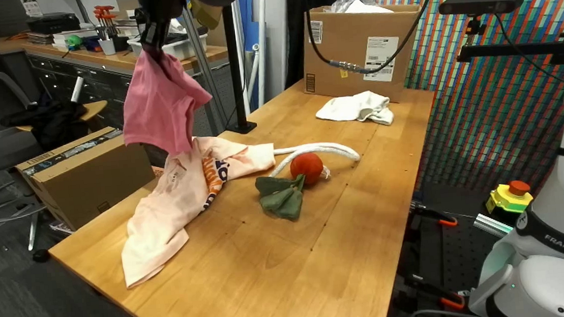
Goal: Separate the clothes, rope and plush toy on the table
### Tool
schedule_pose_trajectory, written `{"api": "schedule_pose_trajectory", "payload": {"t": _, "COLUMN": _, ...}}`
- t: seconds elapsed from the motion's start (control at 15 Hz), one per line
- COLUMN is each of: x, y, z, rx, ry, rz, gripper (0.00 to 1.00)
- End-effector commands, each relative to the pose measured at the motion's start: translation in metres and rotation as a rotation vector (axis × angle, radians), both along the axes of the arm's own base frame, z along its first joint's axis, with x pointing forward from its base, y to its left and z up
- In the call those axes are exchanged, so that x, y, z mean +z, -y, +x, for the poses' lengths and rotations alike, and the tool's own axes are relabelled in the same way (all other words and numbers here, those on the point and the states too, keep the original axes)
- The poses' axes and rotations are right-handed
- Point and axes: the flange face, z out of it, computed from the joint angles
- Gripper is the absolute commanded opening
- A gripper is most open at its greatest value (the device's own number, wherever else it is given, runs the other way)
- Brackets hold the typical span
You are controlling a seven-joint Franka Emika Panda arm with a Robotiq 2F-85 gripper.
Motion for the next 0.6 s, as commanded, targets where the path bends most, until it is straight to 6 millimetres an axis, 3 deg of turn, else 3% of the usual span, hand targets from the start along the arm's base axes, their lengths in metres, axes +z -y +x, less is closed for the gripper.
{"api": "schedule_pose_trajectory", "payload": {"t": 0.0, "x": 0.045, "y": 0.035, "z": -0.028, "rx": -0.128, "ry": 0.092, "rz": -0.008, "gripper": 0.07}}
{"api": "schedule_pose_trajectory", "payload": {"t": 0.2, "x": 0.074, "y": 0.062, "z": -0.047, "rx": -0.215, "ry": 0.092, "rz": -0.028, "gripper": 0.06}}
{"api": "schedule_pose_trajectory", "payload": {"t": 0.53, "x": 0.107, "y": 0.092, "z": -0.083, "rx": -0.293, "ry": -0.064, "rz": -0.045, "gripper": 0.06}}
